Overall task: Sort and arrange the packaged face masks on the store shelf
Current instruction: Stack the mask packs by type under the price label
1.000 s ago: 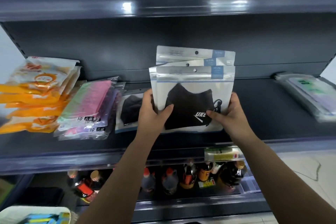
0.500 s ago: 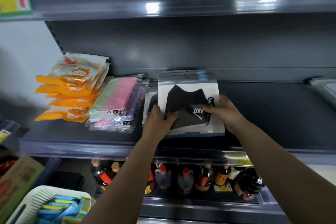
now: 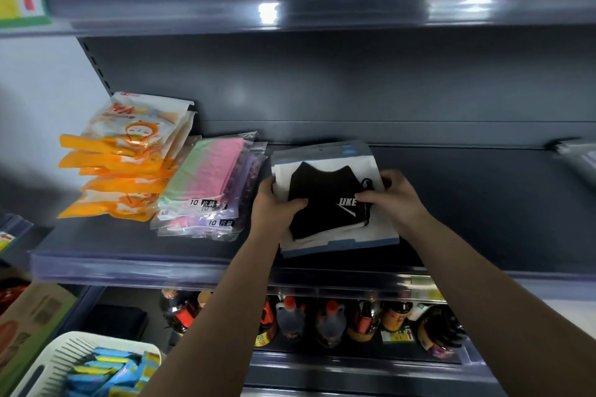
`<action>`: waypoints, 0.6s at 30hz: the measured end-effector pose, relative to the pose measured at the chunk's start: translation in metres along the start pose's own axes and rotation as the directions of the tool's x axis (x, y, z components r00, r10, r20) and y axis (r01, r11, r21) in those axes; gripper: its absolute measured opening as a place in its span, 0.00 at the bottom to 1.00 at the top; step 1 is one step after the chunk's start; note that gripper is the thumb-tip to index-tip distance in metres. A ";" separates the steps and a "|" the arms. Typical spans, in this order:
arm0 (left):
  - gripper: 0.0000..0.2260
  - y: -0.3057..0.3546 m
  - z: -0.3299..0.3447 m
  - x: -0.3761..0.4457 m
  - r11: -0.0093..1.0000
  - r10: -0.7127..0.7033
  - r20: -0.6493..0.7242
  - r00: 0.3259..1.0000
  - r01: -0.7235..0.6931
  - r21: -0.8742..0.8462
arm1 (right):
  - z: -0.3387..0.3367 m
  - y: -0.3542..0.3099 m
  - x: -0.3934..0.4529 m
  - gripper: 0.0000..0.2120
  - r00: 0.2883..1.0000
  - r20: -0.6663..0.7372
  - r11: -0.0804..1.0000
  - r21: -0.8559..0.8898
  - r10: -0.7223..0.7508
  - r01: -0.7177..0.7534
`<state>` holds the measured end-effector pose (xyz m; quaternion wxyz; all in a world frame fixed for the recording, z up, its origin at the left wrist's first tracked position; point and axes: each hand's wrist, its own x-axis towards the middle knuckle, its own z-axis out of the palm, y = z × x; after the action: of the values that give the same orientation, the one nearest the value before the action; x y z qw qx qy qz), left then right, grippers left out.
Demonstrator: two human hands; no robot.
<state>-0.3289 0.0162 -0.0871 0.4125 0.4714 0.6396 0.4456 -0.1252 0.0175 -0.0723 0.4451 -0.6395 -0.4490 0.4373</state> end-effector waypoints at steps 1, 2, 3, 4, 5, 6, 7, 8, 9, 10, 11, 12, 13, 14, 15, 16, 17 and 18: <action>0.34 0.001 0.001 0.000 0.997 -0.004 -0.003 1.000 0.004 -0.071 | -0.002 0.002 -0.002 0.23 0.999 -0.019 0.999 0.028 -0.036 0.037; 0.39 0.004 0.002 0.000 0.992 -0.002 -0.008 1.000 0.001 -0.130 | -0.005 0.003 -0.005 0.22 0.996 -0.025 0.994 0.071 -0.085 0.087; 0.41 0.008 0.003 -0.001 0.983 0.027 -0.015 1.000 -0.029 -0.179 | -0.008 0.003 -0.008 0.22 0.989 -0.029 0.982 0.114 -0.145 0.148; 0.40 0.013 0.004 -0.001 0.977 0.072 -0.023 0.997 -0.075 -0.198 | -0.011 0.001 -0.012 0.23 0.977 -0.037 0.966 0.144 -0.210 0.214; 0.36 0.019 0.006 -0.003 0.970 0.138 -0.035 0.990 -0.142 -0.197 | -0.014 -0.002 -0.015 0.25 0.961 -0.051 0.947 0.163 -0.273 0.278; 0.32 0.025 0.009 -0.004 0.960 0.203 -0.046 0.978 -0.208 -0.185 | -0.018 -0.006 -0.018 0.26 0.940 -0.071 0.924 0.172 -0.334 0.341; 0.28 0.031 0.011 -0.005 0.946 0.273 -0.058 0.960 -0.279 -0.164 | -0.021 -0.009 -0.020 0.28 0.918 -0.094 0.902 0.173 -0.385 0.396; 0.26 0.035 0.014 -0.006 0.932 0.331 -0.060 0.942 -0.337 -0.132 | -0.025 -0.013 -0.022 0.29 0.896 -0.113 0.879 0.172 -0.431 0.444; 0.25 0.038 0.016 -0.008 0.920 0.374 -0.058 0.926 -0.378 -0.099 | -0.029 -0.016 -0.024 0.31 0.874 -0.123 0.856 0.177 -0.471 0.486; 0.25 0.041 0.019 -0.010 0.912 0.398 -0.052 0.916 -0.401 -0.085 | -0.033 -0.016 -0.026 0.34 0.857 -0.128 0.839 0.179 -0.498 0.514; 0.26 0.040 0.022 -0.013 0.907 0.411 -0.043 0.911 -0.413 -0.077 | -0.037 -0.015 -0.028 0.37 0.850 -0.131 0.833 0.168 -0.511 0.527; 0.28 0.038 0.026 -0.015 0.911 0.406 -0.025 0.913 -0.407 -0.064 | -0.041 -0.013 -0.030 0.38 0.855 -0.131 0.847 0.128 -0.501 0.516; 0.29 0.036 0.030 -0.018 0.916 0.399 -0.003 0.917 -0.399 -0.037 | -0.043 -0.009 -0.032 0.37 0.872 -0.131 0.873 0.069 -0.471 0.482; 0.30 0.032 0.034 -0.020 0.923 0.386 0.021 0.922 -0.385 -0.011 | -0.044 -0.004 -0.034 0.33 0.891 -0.141 0.900 0.008 -0.430 0.436; 0.30 0.030 0.038 -0.024 0.926 0.376 0.050 0.925 -0.376 -0.003 | -0.044 0.002 -0.036 0.30 0.906 -0.154 0.918 -0.032 -0.395 0.395; 0.30 0.027 0.042 -0.026 0.927 0.376 0.067 0.924 -0.376 -0.014 | -0.044 0.007 -0.037 0.27 0.913 -0.164 0.928 -0.051 -0.373 0.370; 0.29 0.027 0.045 -0.028 0.925 0.380 0.072 0.922 -0.379 -0.021 | -0.045 0.010 -0.037 0.25 0.915 -0.169 0.931 -0.055 -0.366 0.362; 0.28 0.029 0.046 -0.029 0.922 0.387 0.063 0.920 -0.386 -0.027 | -0.046 0.010 -0.036 0.24 0.914 -0.174 0.930 -0.048 -0.366 0.364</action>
<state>-0.2718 0.0010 -0.0683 0.3409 0.6002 0.5168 0.5065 -0.0869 -0.0273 -0.0665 0.5527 -0.5847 -0.5216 0.2837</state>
